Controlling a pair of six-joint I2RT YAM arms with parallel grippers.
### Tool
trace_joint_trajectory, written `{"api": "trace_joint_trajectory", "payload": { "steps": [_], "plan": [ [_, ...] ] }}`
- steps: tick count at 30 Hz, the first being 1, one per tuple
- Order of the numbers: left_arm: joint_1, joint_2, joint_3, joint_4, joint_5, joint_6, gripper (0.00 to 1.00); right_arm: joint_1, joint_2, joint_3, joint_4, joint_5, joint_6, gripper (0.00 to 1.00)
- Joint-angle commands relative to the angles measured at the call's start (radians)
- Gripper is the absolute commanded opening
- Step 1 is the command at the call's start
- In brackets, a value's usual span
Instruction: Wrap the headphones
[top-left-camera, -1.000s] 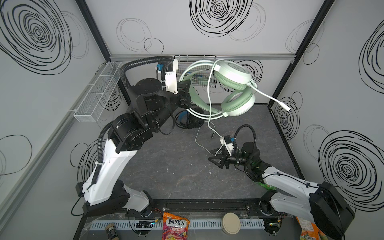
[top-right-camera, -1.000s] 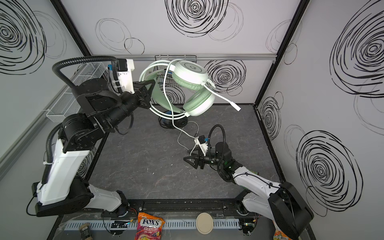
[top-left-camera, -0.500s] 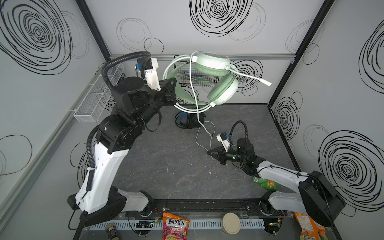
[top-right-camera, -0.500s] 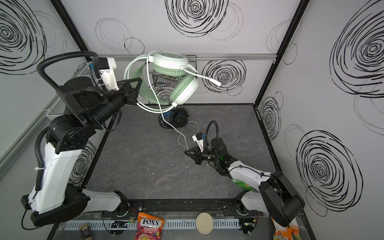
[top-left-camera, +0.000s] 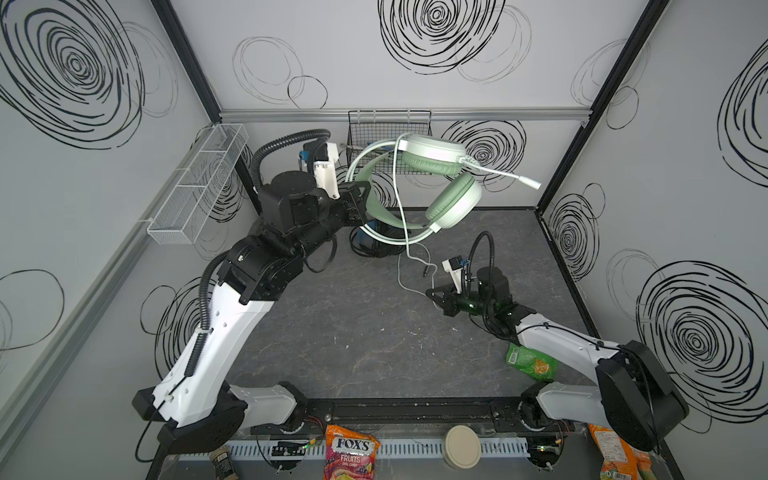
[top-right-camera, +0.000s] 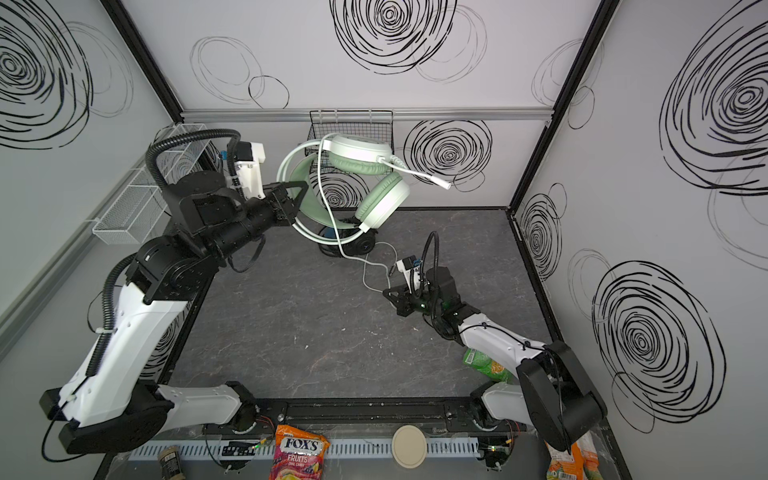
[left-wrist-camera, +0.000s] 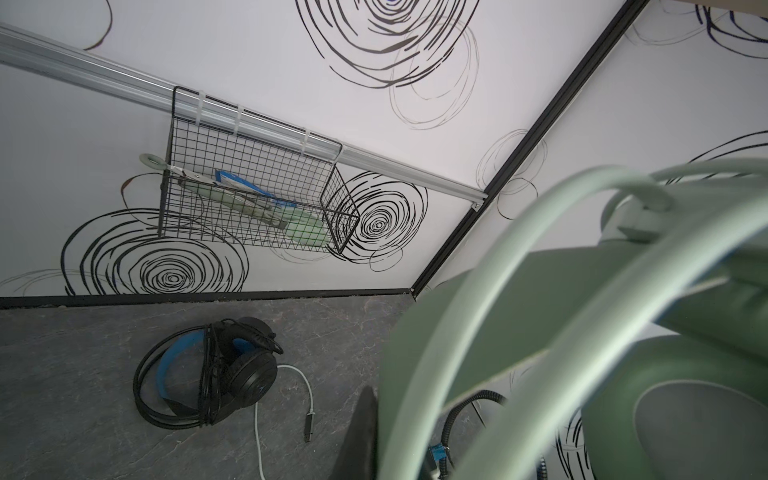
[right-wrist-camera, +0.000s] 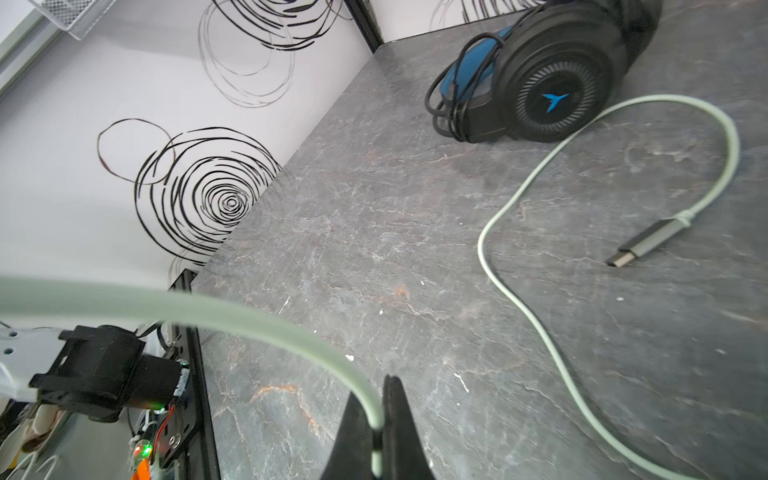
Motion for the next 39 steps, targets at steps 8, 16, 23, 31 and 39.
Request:
{"api": "trace_joint_trajectory", "payload": {
  "steps": [8, 16, 23, 31, 39],
  "plan": [
    [0.010, -0.085, -0.041, 0.218, 0.081, -0.040, 0.00, -0.089, -0.054, 0.109, -0.154, 0.020, -0.075, 0.00],
    [0.032, -0.097, -0.104, 0.279, 0.169, -0.057, 0.00, -0.090, -0.072, 0.123, -0.147, 0.013, -0.091, 0.00],
    [0.048, -0.094, -0.130, 0.294, 0.337, -0.079, 0.00, -0.125, -0.062, 0.167, -0.153, 0.041, -0.098, 0.00],
    [0.036, -0.083, -0.135, 0.191, 0.413, 0.016, 0.00, -0.138, -0.058, 0.339, -0.299, 0.147, -0.196, 0.00],
    [0.034, -0.112, -0.166, 0.106, 0.400, 0.115, 0.00, -0.185, -0.046, 0.494, -0.405, 0.237, -0.196, 0.00]
  ]
}}
